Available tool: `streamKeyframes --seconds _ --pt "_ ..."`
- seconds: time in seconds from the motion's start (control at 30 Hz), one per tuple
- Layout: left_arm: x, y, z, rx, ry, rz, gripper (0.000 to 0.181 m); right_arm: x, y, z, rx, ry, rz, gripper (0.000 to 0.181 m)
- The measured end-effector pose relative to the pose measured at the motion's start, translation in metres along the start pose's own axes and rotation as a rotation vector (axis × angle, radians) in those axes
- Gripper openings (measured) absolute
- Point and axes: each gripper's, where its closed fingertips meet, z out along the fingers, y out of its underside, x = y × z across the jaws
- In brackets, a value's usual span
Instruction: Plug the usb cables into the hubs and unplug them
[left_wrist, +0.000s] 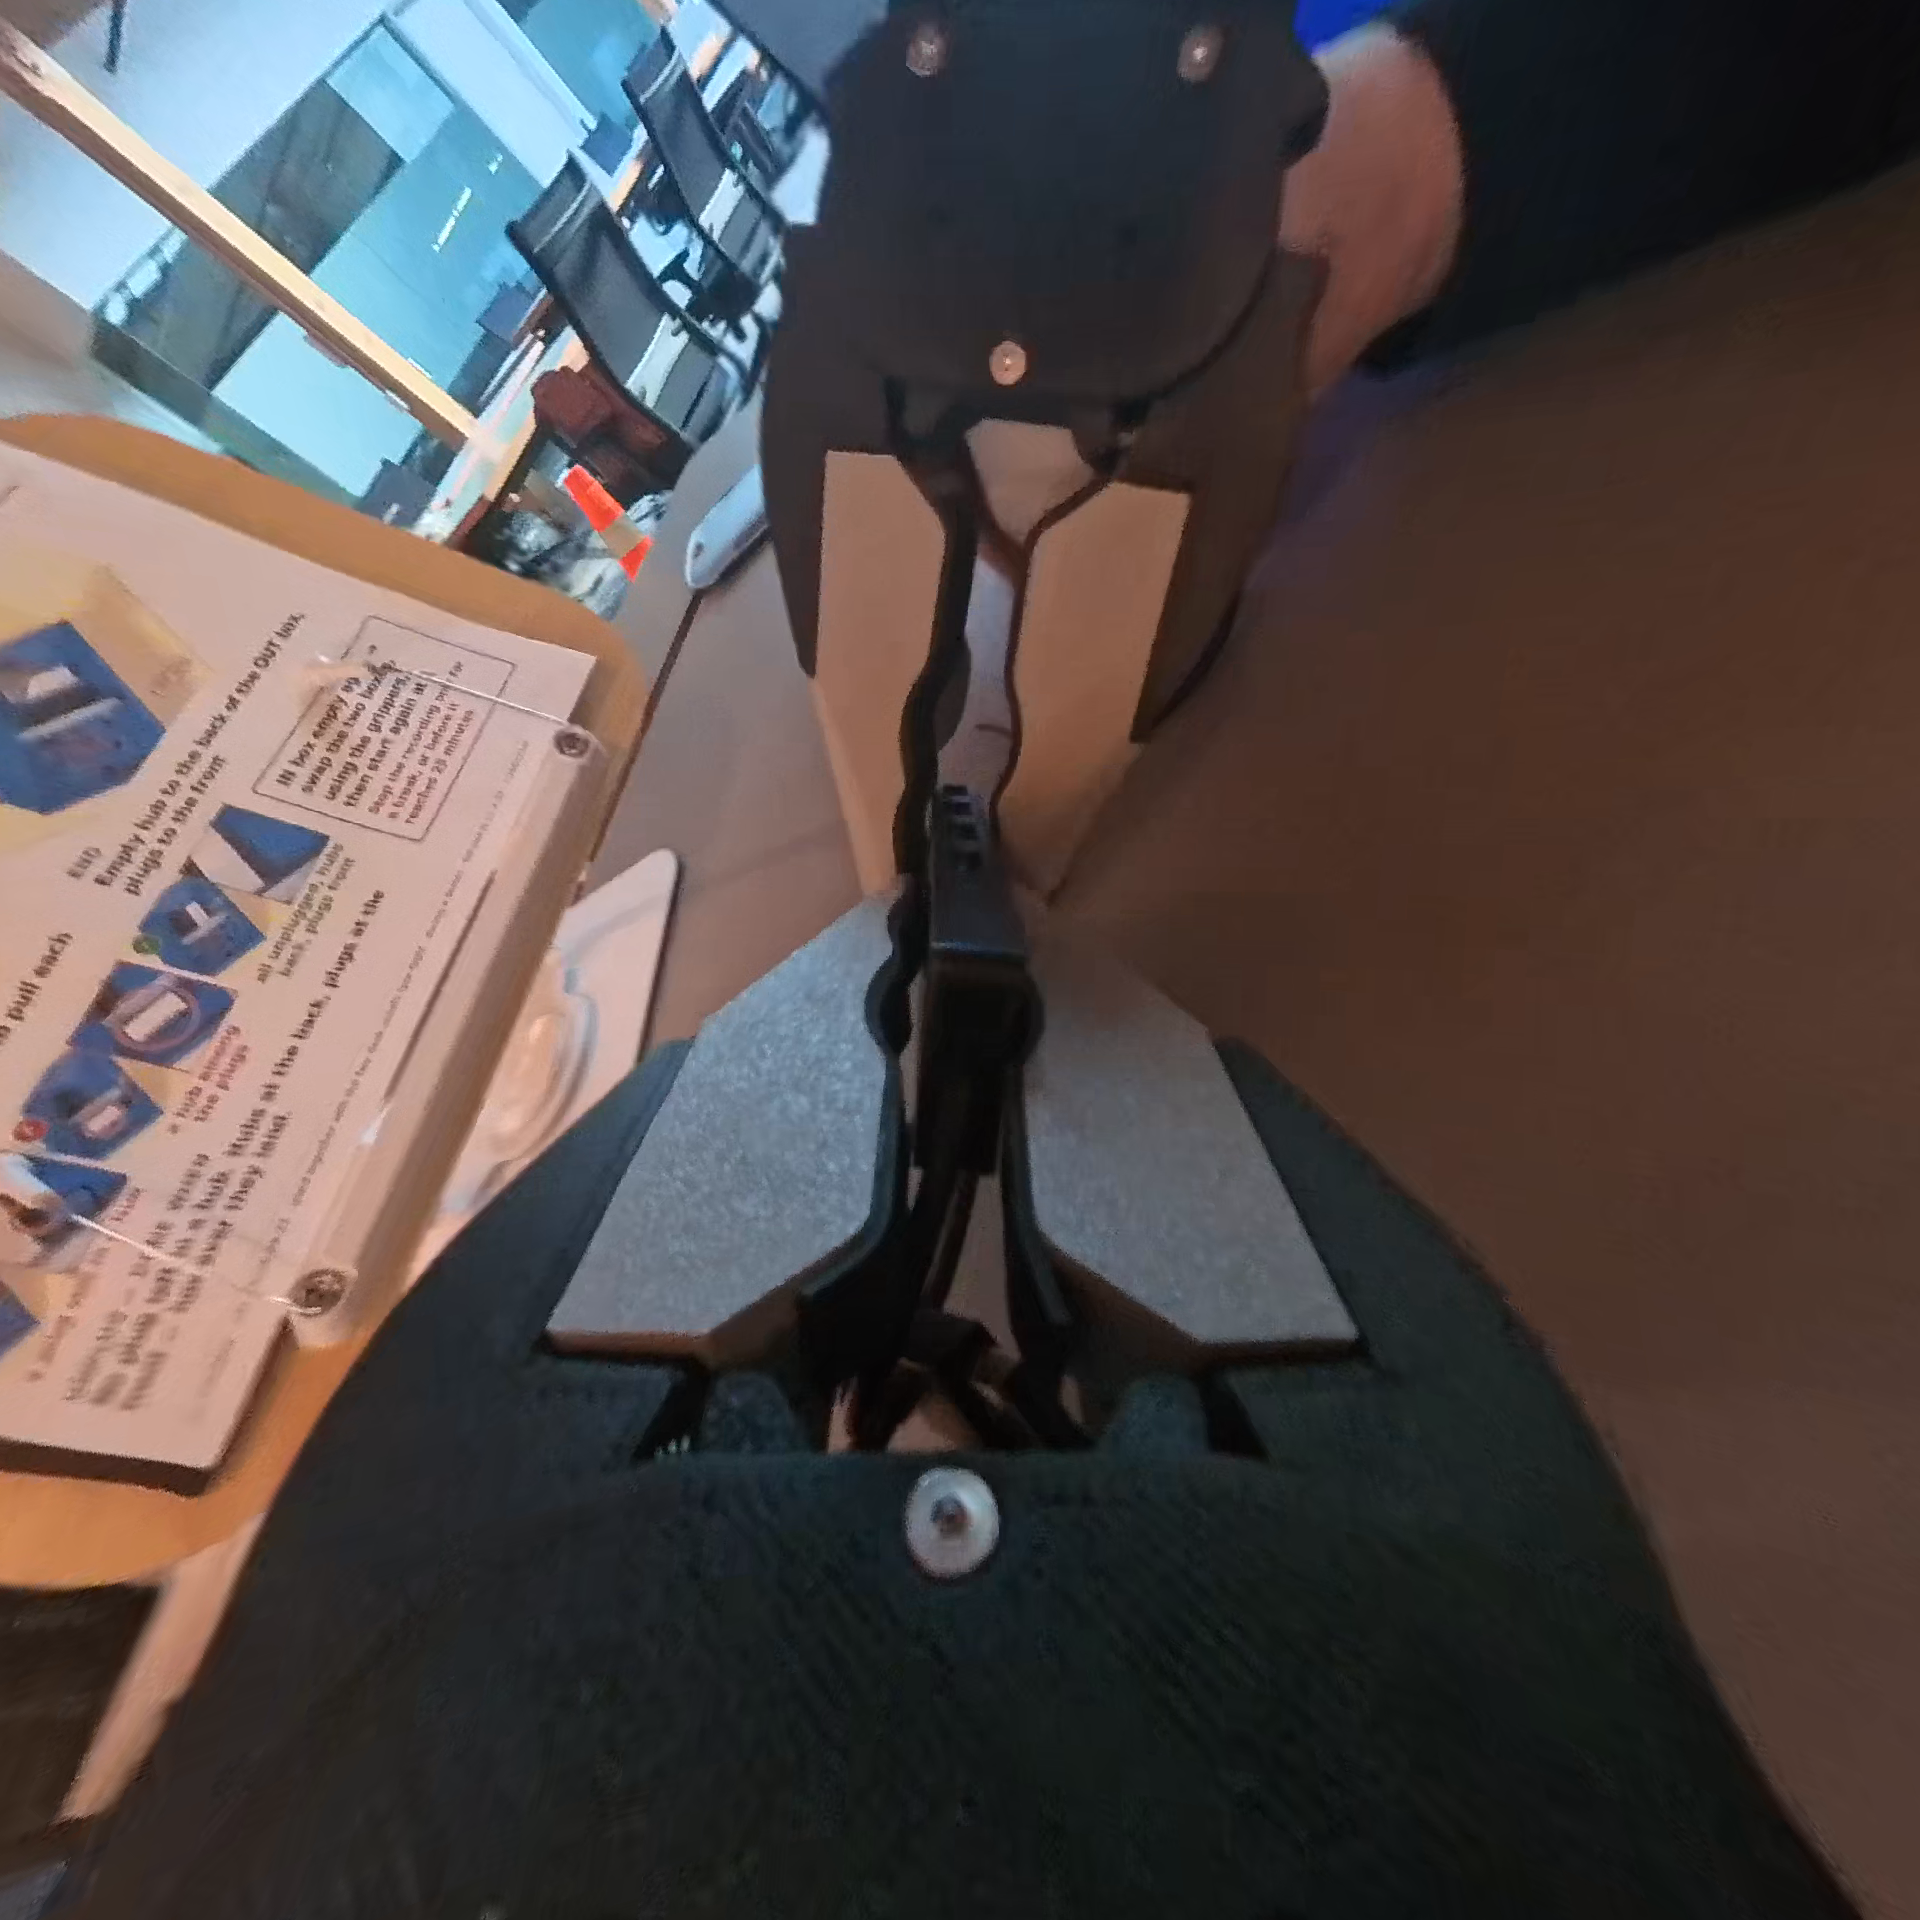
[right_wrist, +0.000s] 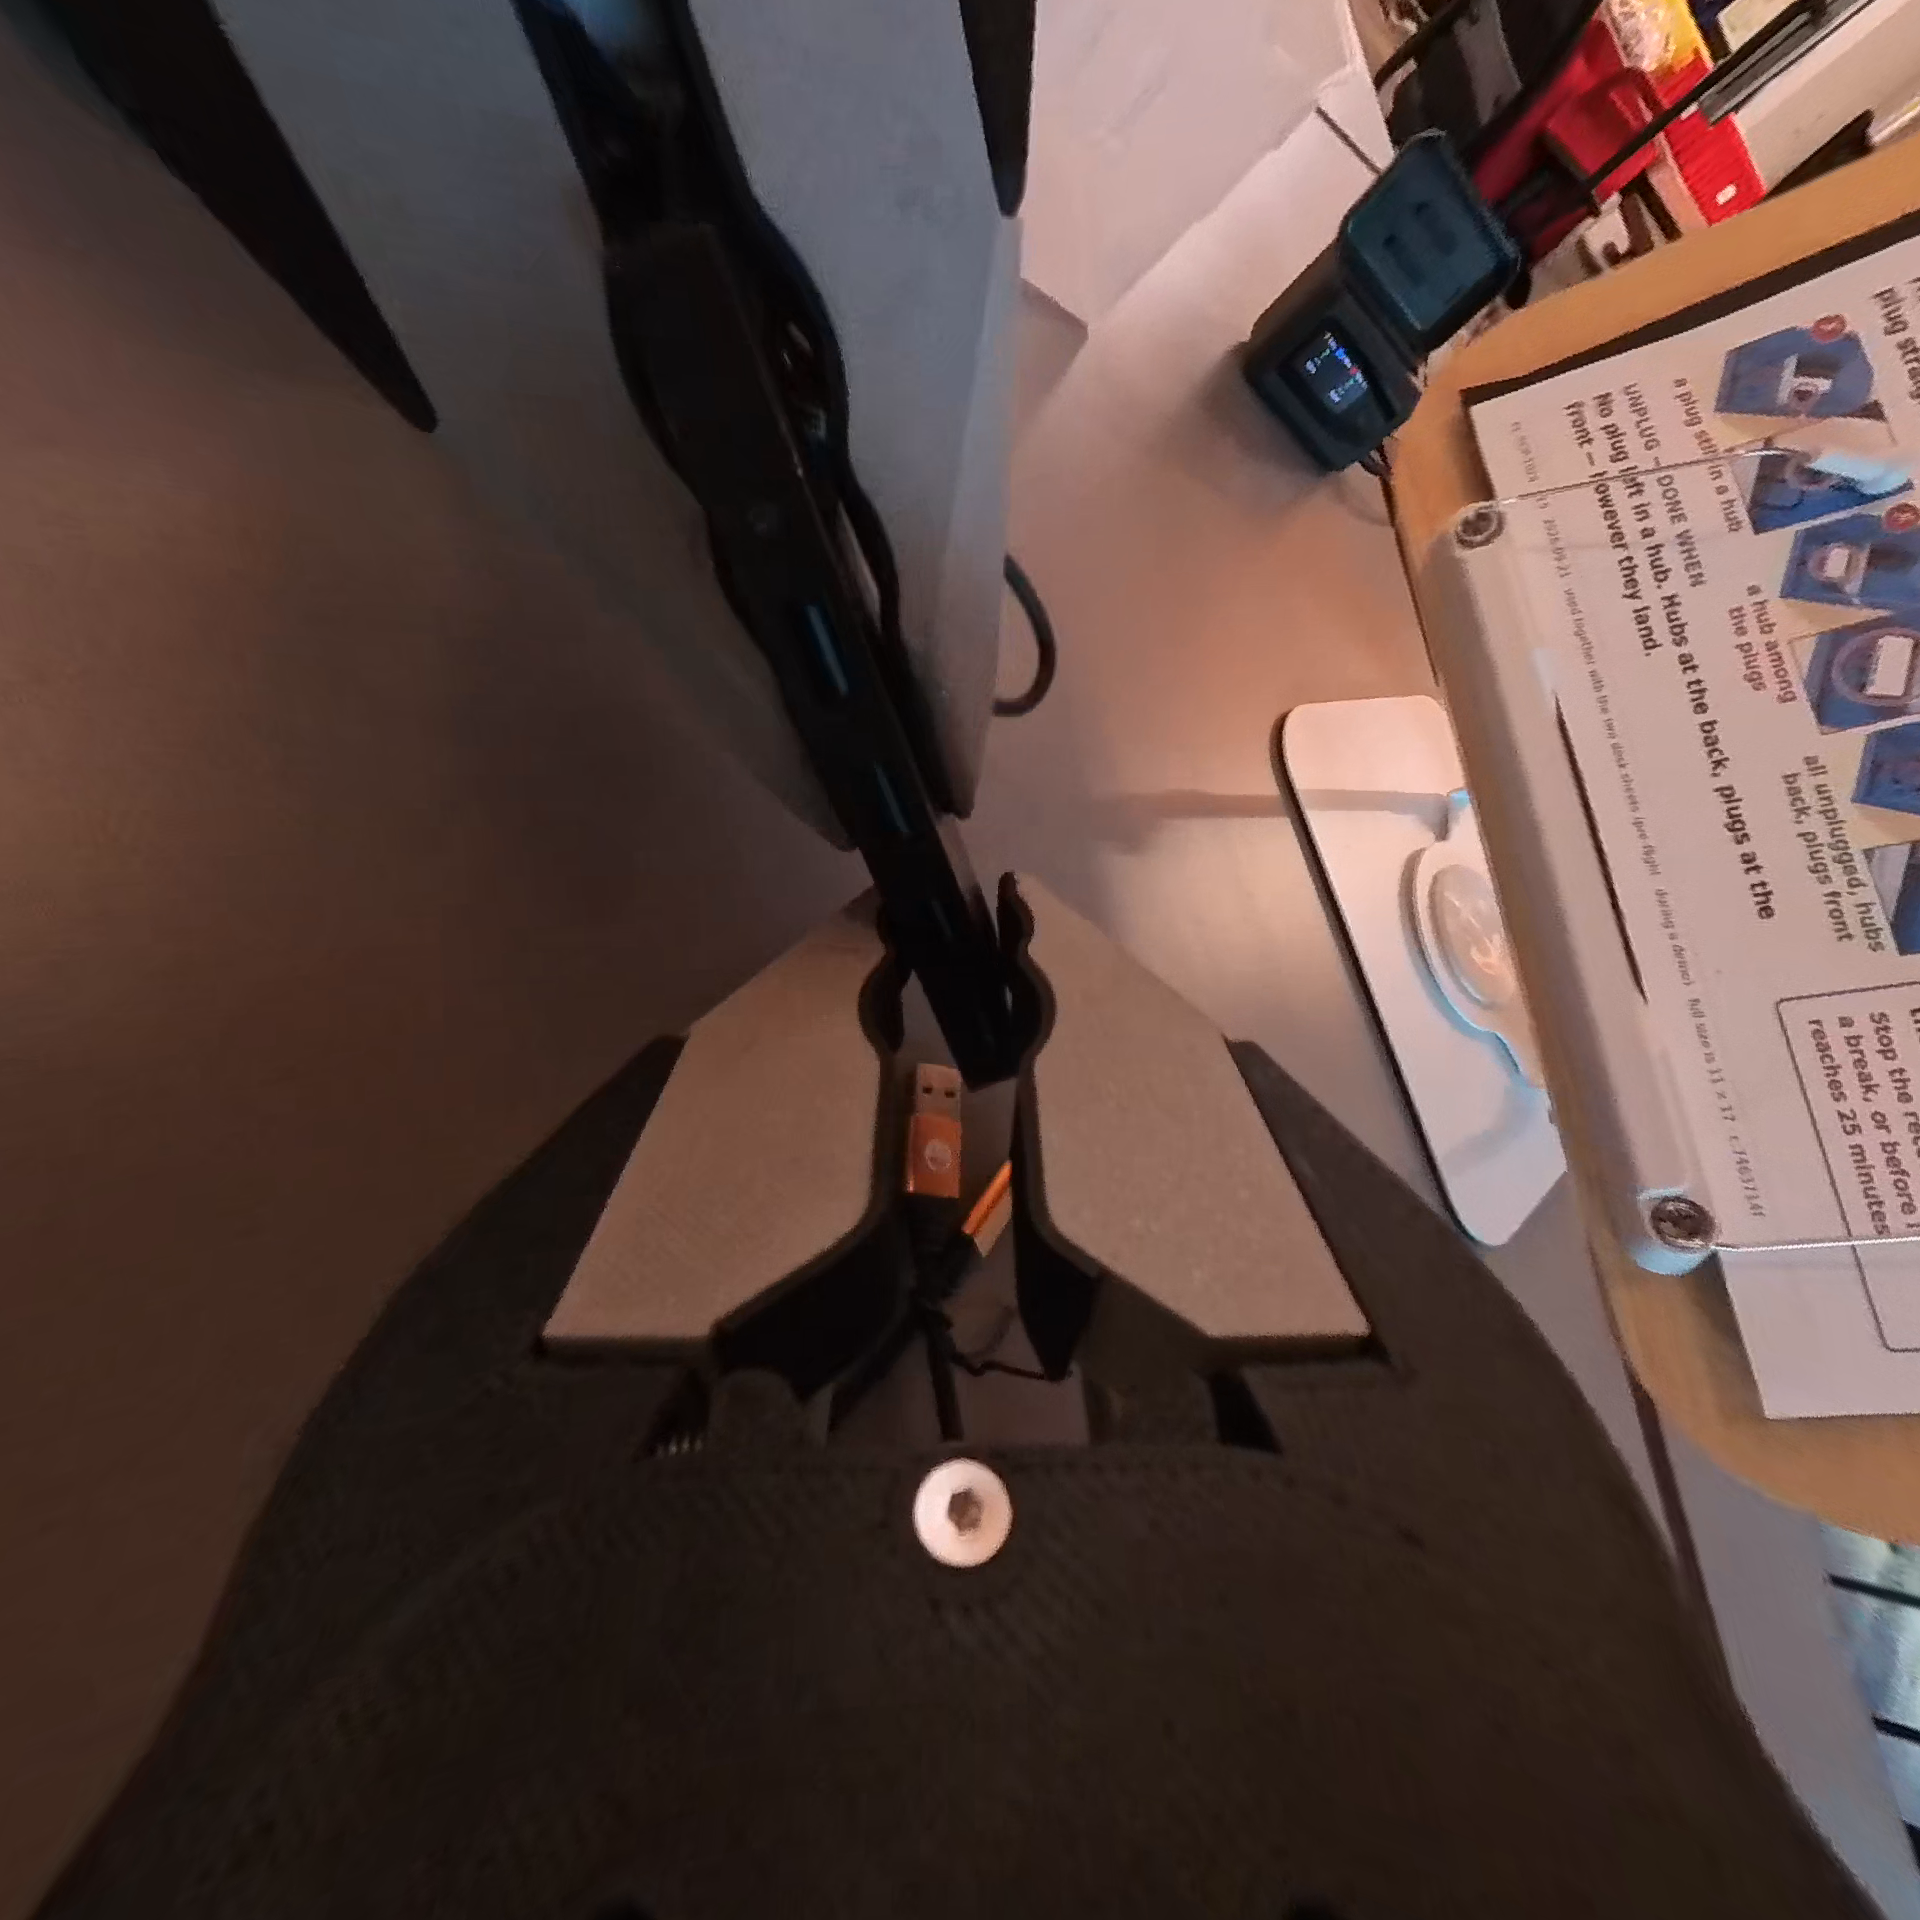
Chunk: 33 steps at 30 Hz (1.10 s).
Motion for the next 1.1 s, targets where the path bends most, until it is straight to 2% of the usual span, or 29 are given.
streamKeyframes --seconds 0.2,0.27,0.4,0.53,0.63,0.77,0.93,1.1 --pt "-0.003 0.007 0.004 -0.106 -0.085 0.179 0.009 0.004 0.003 0.004 0.000 -0.005 0.059 0.017" --pt "-0.009 0.017 0.003 -0.170 -0.113 0.209 0.009 0.010 0.015 0.000 -0.056 -0.022 0.140 0.026" --pt "-0.033 0.042 -0.005 -0.283 -0.265 0.373 0.009 0.014 0.041 -0.012 -0.112 -0.100 0.311 0.026" --pt "-0.037 0.051 -0.006 -0.335 -0.303 0.446 0.009 0.006 0.056 -0.018 -0.170 -0.198 0.409 0.032" --pt "-0.037 0.056 -0.004 -0.352 -0.300 0.460 0.009 0.000 0.061 -0.025 -0.189 -0.223 0.381 0.031" --pt "-0.039 0.057 -0.005 -0.349 -0.297 0.426 0.008 0.000 0.069 -0.032 -0.212 -0.207 0.337 0.016" --pt "-0.038 0.058 -0.005 -0.352 -0.284 0.421 0.009 -0.007 0.073 -0.024 -0.243 -0.231 0.324 0.018" --pt "-0.036 0.058 -0.004 -0.353 -0.277 0.419 0.009 -0.005 0.073 -0.020 -0.227 -0.216 0.327 0.012"
